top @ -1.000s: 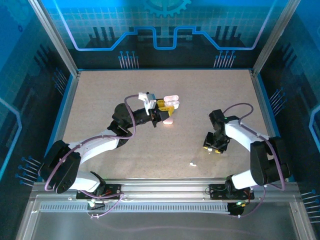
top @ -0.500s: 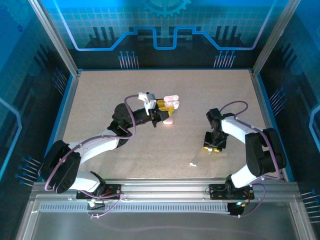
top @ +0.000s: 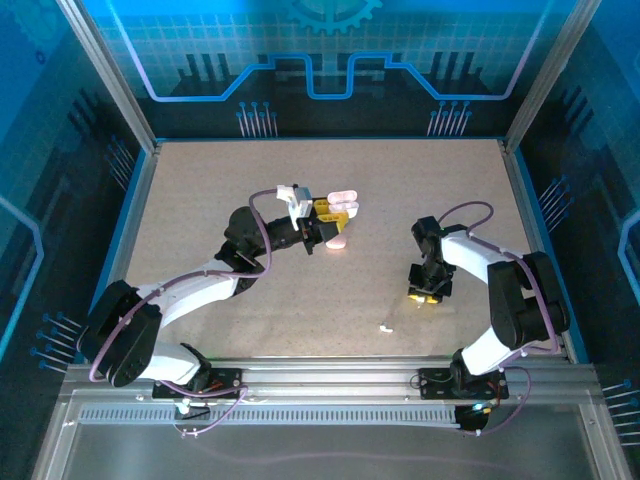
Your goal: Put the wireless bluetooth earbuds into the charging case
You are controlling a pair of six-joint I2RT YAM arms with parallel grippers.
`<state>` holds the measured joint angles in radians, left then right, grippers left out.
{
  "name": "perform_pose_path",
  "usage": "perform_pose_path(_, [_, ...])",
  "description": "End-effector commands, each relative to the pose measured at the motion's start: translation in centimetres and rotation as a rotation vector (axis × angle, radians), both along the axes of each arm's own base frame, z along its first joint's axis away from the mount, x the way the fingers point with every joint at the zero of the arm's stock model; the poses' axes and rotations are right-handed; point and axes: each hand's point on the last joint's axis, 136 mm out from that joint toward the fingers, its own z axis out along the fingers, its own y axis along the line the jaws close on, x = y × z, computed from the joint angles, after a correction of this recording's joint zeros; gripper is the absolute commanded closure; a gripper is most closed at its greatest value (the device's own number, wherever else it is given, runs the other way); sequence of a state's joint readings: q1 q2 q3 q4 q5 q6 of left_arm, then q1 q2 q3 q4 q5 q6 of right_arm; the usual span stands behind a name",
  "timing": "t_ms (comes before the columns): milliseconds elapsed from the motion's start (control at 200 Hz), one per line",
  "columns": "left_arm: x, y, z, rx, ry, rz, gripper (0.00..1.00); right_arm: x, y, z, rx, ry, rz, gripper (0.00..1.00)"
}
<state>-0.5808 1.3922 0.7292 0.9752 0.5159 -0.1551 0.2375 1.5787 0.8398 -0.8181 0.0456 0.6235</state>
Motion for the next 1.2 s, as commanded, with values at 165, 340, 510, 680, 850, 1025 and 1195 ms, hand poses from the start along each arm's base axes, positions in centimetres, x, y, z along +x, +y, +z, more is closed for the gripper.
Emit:
perform_pose_path(165, [-0.4,0.2,1.4,-0.023,-0.047,0.008,0.76,-0.3,0.7,-0.2,-0.001,-0.001,0.023,0.70])
perform_pose_path(340, [-0.3,0.3,1.4,-0.022,-0.044,0.010,0.76,0.0,0.6,0.4,-0.008,-0.024,0.025,0.70])
perform_pose_path(510, [-0.1,0.2,1.0,-0.018,-0.034,0.013,0.76,1.5,1.1,3.6,0.010,-0.149,0.060,0.70])
perform_pose_path(680, [0.3,-0.1,0.2,-0.014,-0.004,0.013,0.76,4.5,2.0,11.5,0.021,-0.432,0.120,0.70])
perform_pose_path(850, [0.6,-0.7,-0.7,-0.018,0.021,-0.004,0.76,6.4,3.7,21.8,0.023,-0.750,0.219,0.70])
perform_pose_path(1025, [0.7,-1.2,-0.9,-0.025,0.029,-0.013,0.76,7.0,7.9,30.6,0.070,-0.998,0.389,0.70])
perform_pose_path(1195, [0.6,-1.3,-0.7,-0.029,0.023,-0.016,0.76,7.1,12.6,34.5,0.148,-1.120,0.520,0.70])
